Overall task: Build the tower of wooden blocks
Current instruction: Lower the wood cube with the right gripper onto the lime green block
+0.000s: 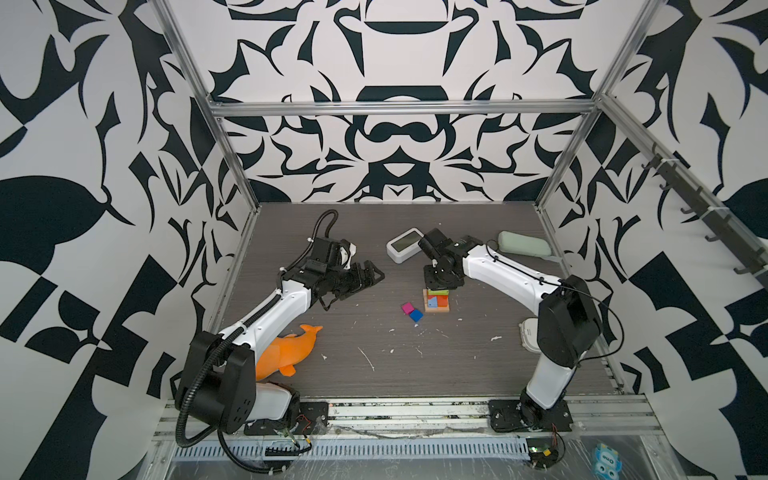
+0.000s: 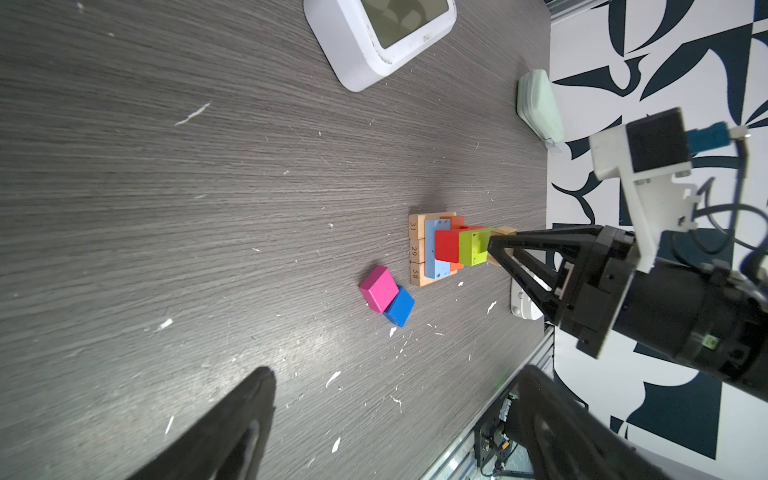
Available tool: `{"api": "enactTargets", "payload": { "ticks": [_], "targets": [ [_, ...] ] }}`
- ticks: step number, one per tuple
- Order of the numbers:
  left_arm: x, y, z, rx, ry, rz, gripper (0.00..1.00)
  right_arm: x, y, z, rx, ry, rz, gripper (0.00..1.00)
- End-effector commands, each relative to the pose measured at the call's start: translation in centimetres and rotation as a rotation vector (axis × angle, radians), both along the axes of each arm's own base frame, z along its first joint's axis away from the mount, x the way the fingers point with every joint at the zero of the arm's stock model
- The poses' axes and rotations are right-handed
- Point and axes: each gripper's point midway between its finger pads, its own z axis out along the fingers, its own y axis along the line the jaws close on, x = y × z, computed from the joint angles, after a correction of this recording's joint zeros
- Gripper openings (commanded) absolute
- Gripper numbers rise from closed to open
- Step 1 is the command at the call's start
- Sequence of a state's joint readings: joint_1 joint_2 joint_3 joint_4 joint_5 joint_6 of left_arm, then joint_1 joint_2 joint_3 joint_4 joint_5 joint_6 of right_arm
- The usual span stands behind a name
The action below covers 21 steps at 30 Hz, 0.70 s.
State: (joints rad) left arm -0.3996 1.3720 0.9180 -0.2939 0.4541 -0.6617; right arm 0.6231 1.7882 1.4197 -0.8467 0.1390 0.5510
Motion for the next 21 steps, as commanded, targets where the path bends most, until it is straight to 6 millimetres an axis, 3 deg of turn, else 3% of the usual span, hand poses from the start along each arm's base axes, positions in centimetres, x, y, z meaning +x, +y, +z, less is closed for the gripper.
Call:
{"api": "enactTargets", "payload": {
  "ticks": [1, 21],
  "targets": [
    [-0.03, -0.23, 0.2, -0.007, 0.0, -0.007, 0.94, 0.15, -0.25, 0.13, -0.003, -0.009, -0.014, 0.28],
    [-0.01, -0.16, 0.21, -0.006, -0.003, -0.004, 0.94, -0.22, -0.36, 0.0, 0.001, -0.001, -0.014, 0.27]
  ]
}}
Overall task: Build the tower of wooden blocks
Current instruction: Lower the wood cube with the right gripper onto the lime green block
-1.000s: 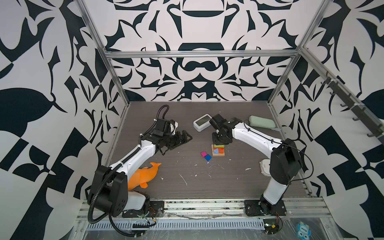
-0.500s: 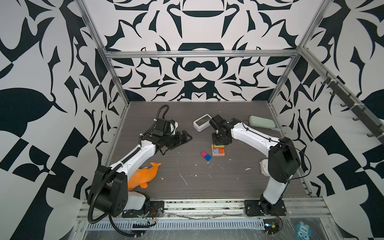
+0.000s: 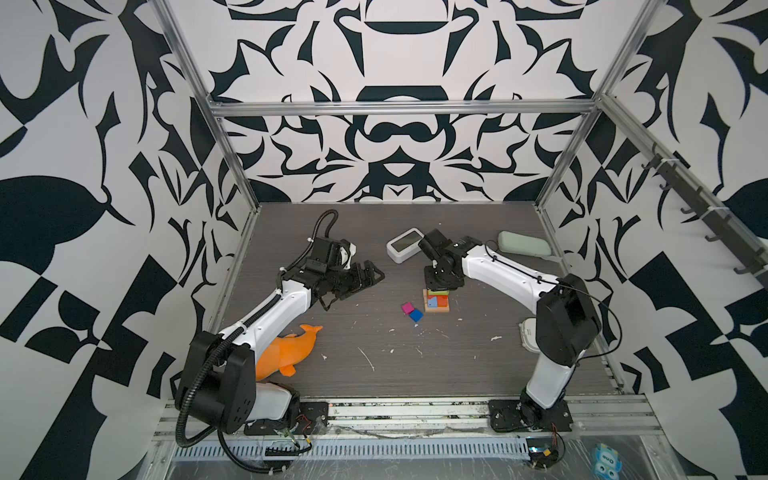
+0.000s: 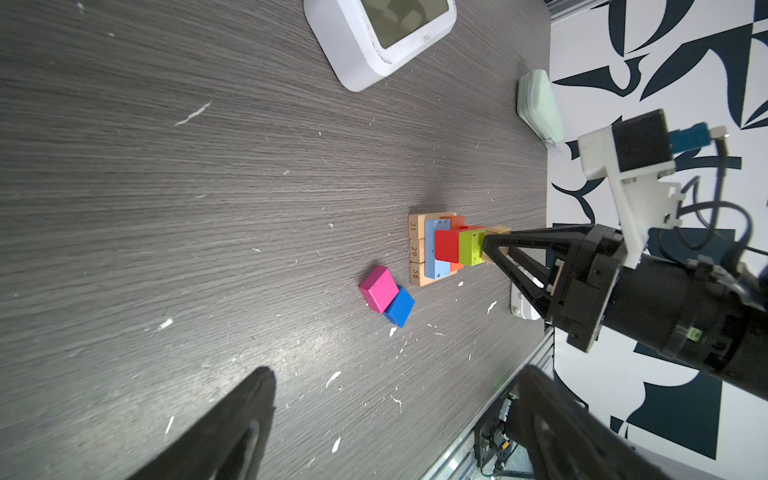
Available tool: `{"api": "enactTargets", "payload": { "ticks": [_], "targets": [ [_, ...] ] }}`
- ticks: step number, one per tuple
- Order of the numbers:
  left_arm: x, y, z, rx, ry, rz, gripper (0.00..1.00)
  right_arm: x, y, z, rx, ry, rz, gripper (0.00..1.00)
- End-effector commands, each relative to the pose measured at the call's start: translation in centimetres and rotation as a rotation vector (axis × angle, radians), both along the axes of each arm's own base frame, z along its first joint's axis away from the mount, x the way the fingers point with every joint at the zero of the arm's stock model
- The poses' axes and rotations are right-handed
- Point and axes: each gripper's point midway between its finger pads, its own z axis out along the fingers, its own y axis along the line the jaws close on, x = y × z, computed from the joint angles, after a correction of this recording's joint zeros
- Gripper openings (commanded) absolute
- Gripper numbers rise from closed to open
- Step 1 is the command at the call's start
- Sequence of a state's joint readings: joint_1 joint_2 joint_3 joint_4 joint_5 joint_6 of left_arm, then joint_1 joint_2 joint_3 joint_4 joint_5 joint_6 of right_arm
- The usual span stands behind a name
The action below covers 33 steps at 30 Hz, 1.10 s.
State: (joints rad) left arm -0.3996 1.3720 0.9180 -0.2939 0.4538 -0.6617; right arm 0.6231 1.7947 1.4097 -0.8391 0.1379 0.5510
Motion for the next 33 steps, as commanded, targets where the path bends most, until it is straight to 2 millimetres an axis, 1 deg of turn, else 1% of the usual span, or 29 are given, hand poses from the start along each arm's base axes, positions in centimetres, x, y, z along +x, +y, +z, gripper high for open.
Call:
{"api": "enactTargets", "payload": {
  "ticks": [1, 7, 16, 20, 33],
  "targets": [
    [0.0, -0.1, 0.1, -0.005, 0.0, -0.004, 0.94, -0.2, -0.3, 0.5, 0.006, -0.009, -0.014, 0.28],
    [0.0, -0.2, 0.3, -0.006, -0.003, -0.003, 0.94, -0.2, -0.2, 0.5, 0.01, -0.006, -0.015, 0.28],
    [-0.1, -0.2, 0.3, -0.006, -0.003, -0.004, 0.94, 0.0, -0.3, 0.4, -0.001, -0.01, -0.013, 0.32],
    [0.0, -0.2, 0.4, -0.006, -0.004, -0.004, 0.94, 0.1, -0.3, 0.8, 0.002, -0.015, -0.012, 0.34],
    [0.0, -0.2, 0.5, -0.008, -0.007, -0.006, 0.94, 0.3, -0.1, 1.6, 0.012, -0.028, -0.011, 0.34]
  ]
}}
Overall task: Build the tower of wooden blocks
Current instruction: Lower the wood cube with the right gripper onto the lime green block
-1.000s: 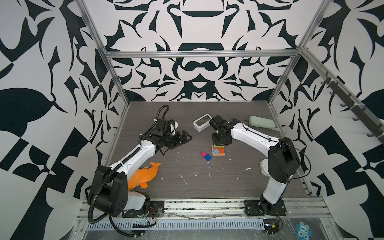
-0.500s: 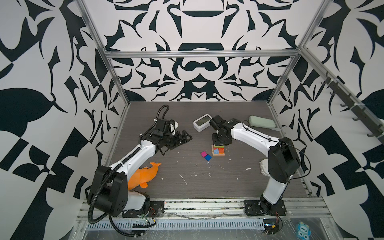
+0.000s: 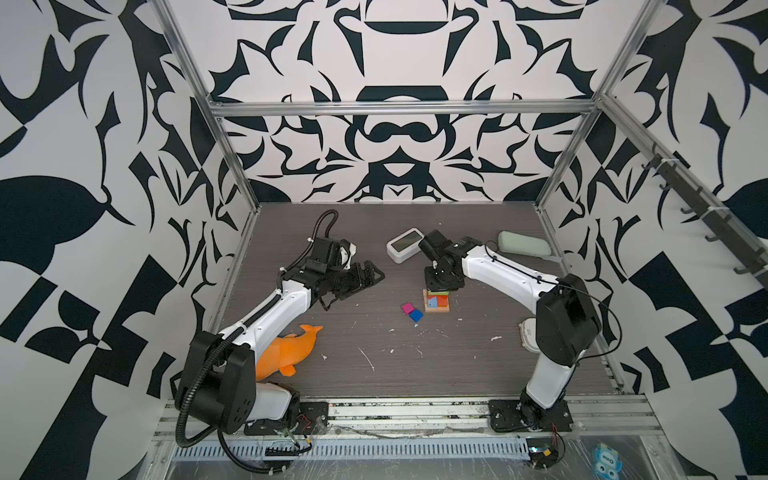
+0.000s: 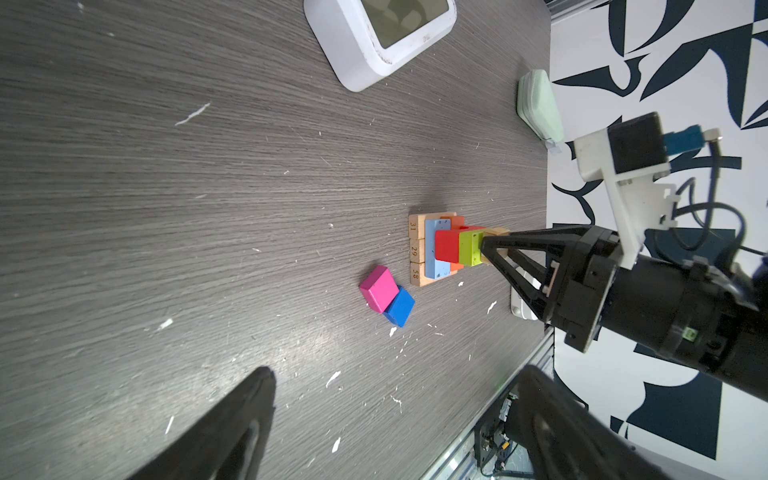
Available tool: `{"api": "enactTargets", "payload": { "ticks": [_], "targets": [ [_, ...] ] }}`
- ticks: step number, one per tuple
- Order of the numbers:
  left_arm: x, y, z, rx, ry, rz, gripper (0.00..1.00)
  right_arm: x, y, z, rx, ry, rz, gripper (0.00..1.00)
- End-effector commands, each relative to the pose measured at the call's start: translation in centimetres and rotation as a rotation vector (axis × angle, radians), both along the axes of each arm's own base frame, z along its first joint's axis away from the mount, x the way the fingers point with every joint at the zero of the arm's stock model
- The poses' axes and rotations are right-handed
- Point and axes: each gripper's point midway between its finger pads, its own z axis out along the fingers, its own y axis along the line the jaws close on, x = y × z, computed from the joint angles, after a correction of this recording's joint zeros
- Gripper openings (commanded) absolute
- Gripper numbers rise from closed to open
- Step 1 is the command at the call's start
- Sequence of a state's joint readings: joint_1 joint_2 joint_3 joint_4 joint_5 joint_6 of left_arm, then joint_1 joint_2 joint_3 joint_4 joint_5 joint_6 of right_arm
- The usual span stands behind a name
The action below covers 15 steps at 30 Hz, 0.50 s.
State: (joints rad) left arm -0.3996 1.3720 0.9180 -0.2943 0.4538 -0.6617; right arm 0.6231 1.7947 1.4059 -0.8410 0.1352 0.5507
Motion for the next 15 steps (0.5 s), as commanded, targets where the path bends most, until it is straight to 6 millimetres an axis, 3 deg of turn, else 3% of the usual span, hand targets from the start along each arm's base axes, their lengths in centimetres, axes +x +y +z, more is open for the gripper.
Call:
{"api": "enactTargets", "payload": {
  "ticks": [1, 15],
  "targets": [
    [0.05, -0.22, 0.5, -0.008, -0.008, -0.006, 0.94, 0.39, -0.07, 1.83, 0.014, -0.034, -0.013, 0.34],
    [0.03, -0.17, 0.46, -0.006, -0.007, -0.005, 0.94, 0.23, 0.22, 1.46, 0.021, -0.022, -0.007, 0.38]
  ]
}}
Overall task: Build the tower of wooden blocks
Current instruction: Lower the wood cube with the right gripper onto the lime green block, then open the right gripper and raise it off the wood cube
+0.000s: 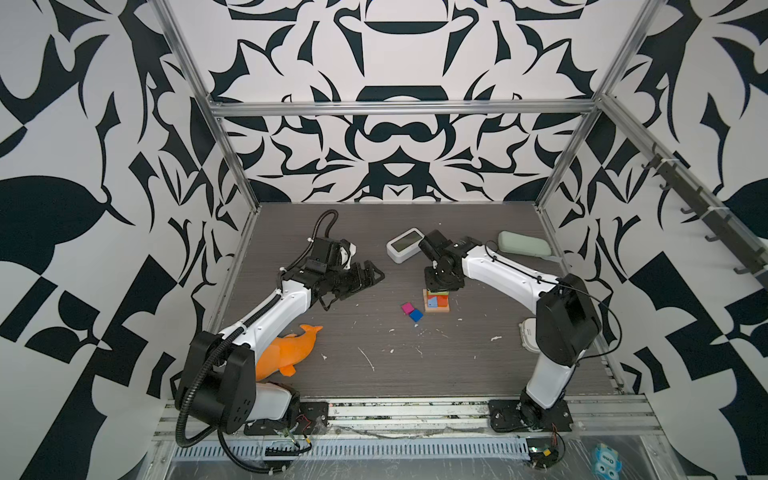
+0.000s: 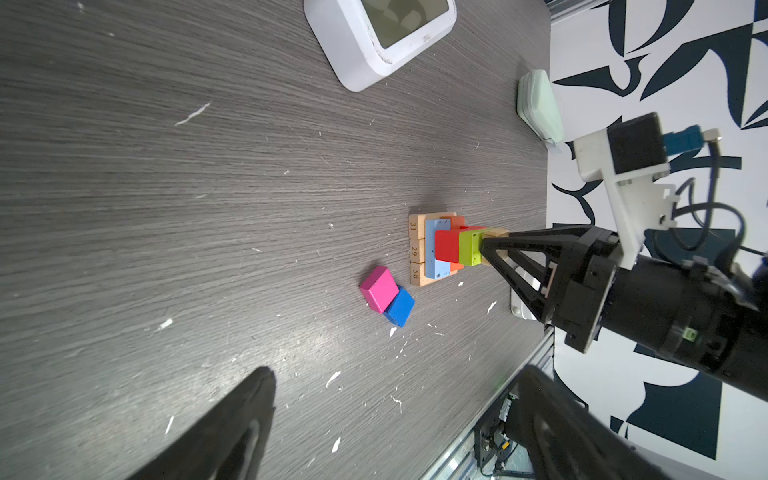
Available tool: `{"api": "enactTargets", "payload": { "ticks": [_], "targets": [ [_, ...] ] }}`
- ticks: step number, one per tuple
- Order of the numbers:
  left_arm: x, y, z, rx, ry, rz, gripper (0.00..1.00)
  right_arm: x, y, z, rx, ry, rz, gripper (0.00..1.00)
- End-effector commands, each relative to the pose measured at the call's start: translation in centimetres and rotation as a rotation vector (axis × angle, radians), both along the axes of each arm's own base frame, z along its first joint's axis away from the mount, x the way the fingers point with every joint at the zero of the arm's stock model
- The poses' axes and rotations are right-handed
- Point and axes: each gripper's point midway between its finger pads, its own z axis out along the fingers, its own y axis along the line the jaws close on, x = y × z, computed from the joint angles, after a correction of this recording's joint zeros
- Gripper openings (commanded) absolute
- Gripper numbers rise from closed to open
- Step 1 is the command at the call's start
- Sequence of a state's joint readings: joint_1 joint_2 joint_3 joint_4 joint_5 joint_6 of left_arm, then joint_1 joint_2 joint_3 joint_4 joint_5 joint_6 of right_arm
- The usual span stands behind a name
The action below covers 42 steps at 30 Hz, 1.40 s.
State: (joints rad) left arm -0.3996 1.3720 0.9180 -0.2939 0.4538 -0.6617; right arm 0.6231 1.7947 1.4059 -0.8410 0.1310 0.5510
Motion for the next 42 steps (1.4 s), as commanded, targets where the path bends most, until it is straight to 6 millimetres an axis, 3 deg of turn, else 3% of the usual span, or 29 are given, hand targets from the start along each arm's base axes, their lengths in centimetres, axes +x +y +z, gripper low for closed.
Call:
{"api": "enactTargets", "payload": {
  "ticks": [1, 31, 37, 42],
  "targets": [
    [0.0, -0.2, 0.5, -0.006, -0.006, -0.005, 0.94, 0.2, 0.1, 1.5, 0.017, -0.024, -0.008, 0.38],
    [-0.2, 0.0, 0.2, -0.002, -0.003, -0.002, 0.94, 0.5, 0.7, 2.0, 0.055, -0.041, -0.012, 0.4],
    [-0.2, 0.0, 0.3, -0.003, -0.004, -0.002, 0.94, 0.5, 0.4, 2.5, 0.047, -0.055, -0.013, 0.49],
    [-0.1, 0.0, 0.3, -0.001, -0.004, -0.001, 0.94, 0.2, 0.8, 4.5, 0.068, -0.092, 0.039, 0.58]
  ]
}}
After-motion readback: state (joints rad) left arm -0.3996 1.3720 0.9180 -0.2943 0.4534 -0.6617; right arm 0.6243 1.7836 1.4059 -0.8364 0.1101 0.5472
